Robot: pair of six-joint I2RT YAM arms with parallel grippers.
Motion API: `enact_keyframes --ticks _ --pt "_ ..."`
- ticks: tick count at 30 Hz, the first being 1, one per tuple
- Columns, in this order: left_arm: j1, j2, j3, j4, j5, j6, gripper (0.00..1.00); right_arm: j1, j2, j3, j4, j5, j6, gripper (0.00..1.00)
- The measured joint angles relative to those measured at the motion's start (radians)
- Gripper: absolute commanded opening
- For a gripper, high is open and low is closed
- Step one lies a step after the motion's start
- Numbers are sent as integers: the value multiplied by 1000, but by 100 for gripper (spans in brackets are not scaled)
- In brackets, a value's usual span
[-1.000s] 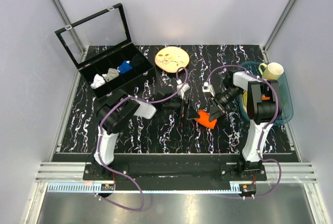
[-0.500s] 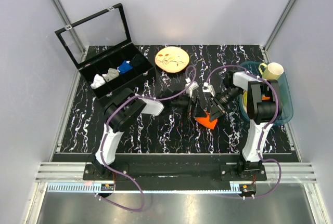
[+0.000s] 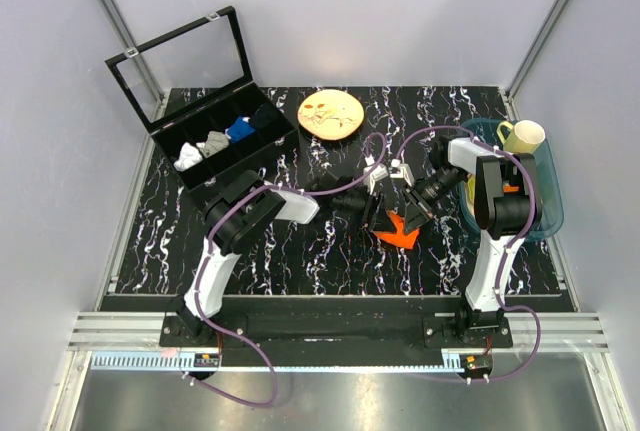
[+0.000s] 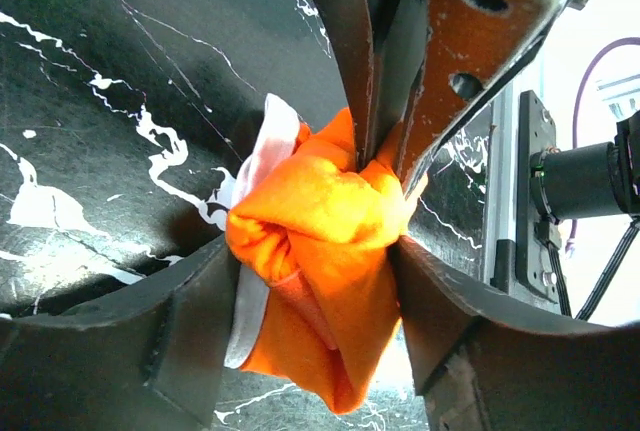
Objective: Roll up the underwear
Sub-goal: Roll the underwear to the center of the board.
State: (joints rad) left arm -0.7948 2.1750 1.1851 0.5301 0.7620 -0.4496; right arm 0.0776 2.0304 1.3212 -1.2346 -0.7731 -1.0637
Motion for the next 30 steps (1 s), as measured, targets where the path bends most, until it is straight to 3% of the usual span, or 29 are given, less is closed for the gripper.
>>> enact_keyframes --ticks 2,3,6,9,14,21,30 --pt "0 0 0 -6 3 -8 41 0 0 0 3 3 4 13" --pt "0 0 0 -11 6 -8 29 0 0 0 7 4 6 14" --pt "0 0 -2 -18 11 -23 19 0 0 -2 12 6 12 14" --pt "1 0 -3 -14 13 -44 17 0 0 -5 17 5 15 18" --pt "3 0 -26 23 11 -82 13 0 -9 -9 22 1 33 36" --pt "14 -18 -81 72 13 -126 12 0 -86 16 32 -2 55 52" --pt "63 -103 -212 112 11 -185 11 -2 -292 81 69 -62 139 57"
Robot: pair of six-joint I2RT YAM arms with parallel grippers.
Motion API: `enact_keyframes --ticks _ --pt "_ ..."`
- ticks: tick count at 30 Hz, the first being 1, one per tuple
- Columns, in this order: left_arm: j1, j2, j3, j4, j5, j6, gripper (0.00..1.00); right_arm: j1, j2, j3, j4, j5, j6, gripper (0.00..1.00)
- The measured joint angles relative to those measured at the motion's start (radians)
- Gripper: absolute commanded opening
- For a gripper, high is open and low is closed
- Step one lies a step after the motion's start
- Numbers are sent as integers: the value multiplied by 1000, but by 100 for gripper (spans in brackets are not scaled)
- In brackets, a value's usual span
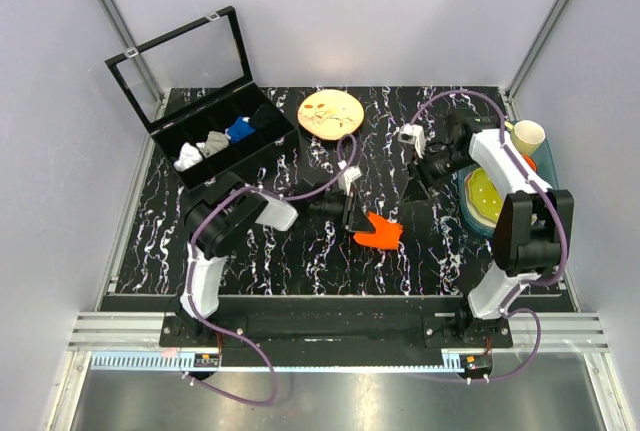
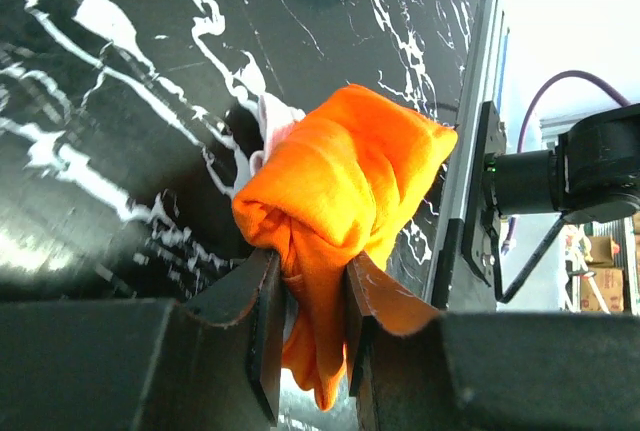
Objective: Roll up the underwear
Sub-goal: Roll the underwear to the center of the board, then pick up the underwear from the center of the board.
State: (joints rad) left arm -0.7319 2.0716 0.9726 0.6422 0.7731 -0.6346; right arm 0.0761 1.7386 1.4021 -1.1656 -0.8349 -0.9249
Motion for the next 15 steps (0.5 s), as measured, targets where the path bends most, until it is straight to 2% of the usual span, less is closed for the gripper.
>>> enact_keyframes --ticks 11,15 --pt "155 -285 -159 0 -47 -24 8 0 -176 -148 154 -61 130 56" --pt "246 -420 -179 -81 -100 10 5 0 -190 -179 200 -77 163 55"
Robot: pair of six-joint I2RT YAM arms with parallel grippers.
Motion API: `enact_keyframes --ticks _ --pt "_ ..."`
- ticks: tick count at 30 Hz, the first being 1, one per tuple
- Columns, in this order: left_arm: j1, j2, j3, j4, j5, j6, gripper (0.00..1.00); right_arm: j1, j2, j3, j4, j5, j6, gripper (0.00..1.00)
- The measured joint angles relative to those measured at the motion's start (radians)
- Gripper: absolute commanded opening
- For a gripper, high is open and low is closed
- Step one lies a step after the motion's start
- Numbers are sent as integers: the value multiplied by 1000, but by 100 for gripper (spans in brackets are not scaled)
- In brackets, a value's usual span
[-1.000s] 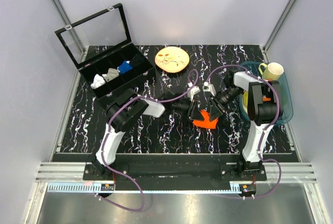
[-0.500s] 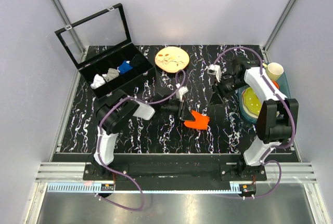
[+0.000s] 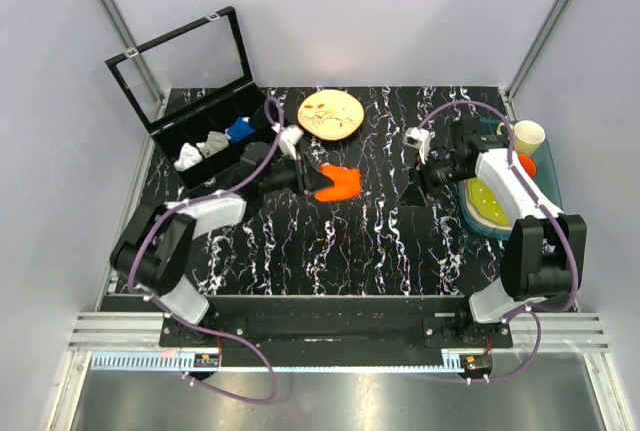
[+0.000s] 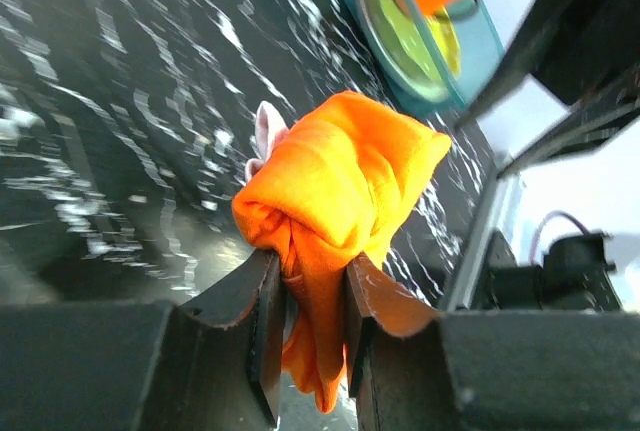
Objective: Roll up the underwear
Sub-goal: Pick up the underwear from the center of the board, then place the underwear in the storage box.
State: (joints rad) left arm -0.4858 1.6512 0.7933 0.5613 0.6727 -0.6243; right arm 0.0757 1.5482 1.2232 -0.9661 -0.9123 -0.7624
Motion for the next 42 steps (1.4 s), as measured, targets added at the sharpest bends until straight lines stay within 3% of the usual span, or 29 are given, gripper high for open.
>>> enact_keyframes --ticks 9,17,26,35,42 --pt "286 -259 104 -341 -233 195 0 0 -45 -42 50 -45 36 56" --pt "483 -264 301 -558 -419 412 0 0 -110 -53 63 -78 46 56" --pt "683 -196 313 -639 -452 494 0 0 -111 -66 64 -79 46 56" --pt "709 -167 303 -679 -481 521 0 0 -110 -66 63 -86 44 56" --pt "708 -217 202 -678 -525 538 0 0 -103 -66 51 -104 33 56"
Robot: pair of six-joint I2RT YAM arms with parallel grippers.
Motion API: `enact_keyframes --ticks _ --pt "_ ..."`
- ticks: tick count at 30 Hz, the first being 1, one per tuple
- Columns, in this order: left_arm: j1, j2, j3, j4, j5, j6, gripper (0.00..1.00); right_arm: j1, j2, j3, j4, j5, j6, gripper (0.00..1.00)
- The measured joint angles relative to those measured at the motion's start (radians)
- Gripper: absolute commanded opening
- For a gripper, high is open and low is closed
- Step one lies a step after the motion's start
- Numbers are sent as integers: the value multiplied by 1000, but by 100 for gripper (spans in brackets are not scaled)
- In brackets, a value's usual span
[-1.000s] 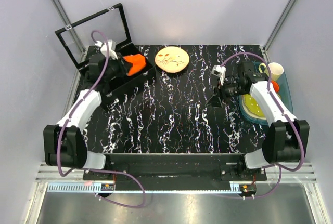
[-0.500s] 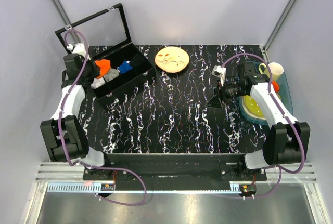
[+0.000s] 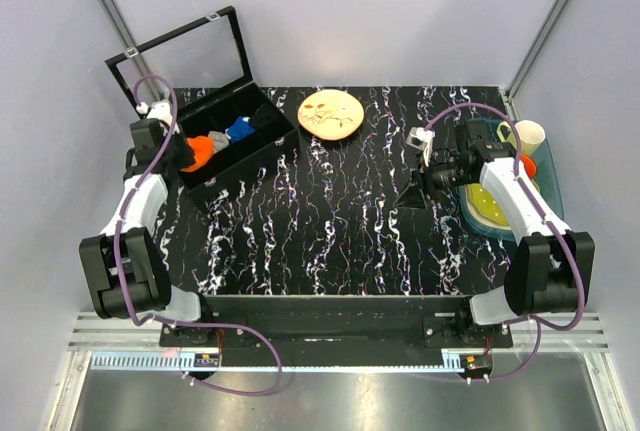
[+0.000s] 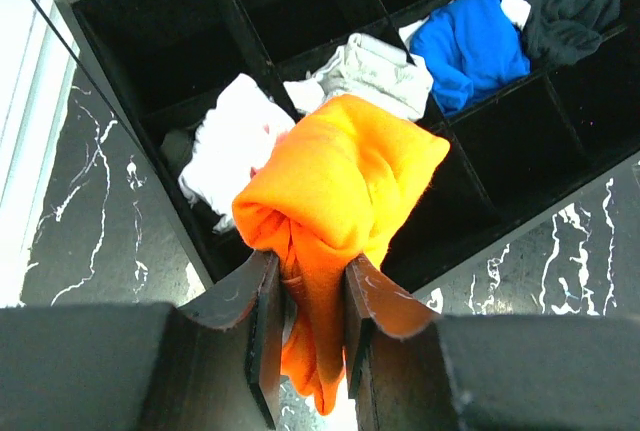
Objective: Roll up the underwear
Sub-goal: Place the underwear in the storage box.
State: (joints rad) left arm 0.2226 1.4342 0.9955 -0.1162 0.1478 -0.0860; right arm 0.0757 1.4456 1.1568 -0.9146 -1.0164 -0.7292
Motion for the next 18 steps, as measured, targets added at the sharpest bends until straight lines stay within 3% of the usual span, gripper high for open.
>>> enact_keyframes --ticks 18 --pt "0 22 -40 3 -28 32 0 0 28 0 -15 0 -15 56"
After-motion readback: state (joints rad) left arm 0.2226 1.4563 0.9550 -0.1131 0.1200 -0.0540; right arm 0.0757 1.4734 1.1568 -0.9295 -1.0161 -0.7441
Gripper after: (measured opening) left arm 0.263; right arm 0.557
